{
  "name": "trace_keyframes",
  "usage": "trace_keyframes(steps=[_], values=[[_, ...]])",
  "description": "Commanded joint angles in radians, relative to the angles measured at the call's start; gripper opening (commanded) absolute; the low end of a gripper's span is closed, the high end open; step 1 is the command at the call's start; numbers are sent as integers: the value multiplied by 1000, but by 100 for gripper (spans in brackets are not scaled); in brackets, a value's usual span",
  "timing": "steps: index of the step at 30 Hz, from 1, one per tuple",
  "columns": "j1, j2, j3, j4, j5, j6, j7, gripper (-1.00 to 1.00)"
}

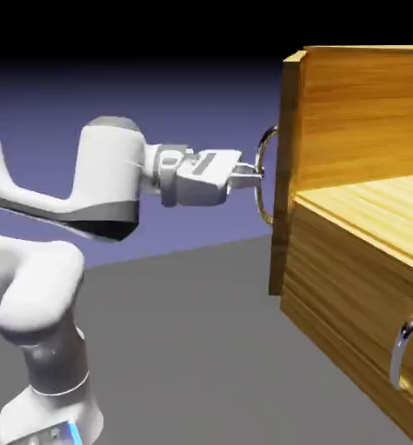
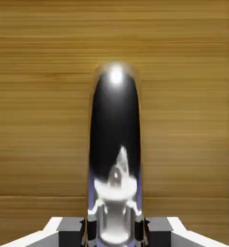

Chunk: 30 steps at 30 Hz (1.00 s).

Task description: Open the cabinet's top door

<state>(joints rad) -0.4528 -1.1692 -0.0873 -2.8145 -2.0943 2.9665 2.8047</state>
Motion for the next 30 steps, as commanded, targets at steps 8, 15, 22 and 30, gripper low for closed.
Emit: trace_keyframes(steps=[8, 15, 22, 30], values=[[-272, -140, 167, -59, 235, 182, -82, -100], [-306, -200, 187, -89, 337, 199, -160, -100], [-52, -236, 105, -154, 488, -52, -394, -100], [151, -411, 214, -240, 818, -349, -641, -100]])
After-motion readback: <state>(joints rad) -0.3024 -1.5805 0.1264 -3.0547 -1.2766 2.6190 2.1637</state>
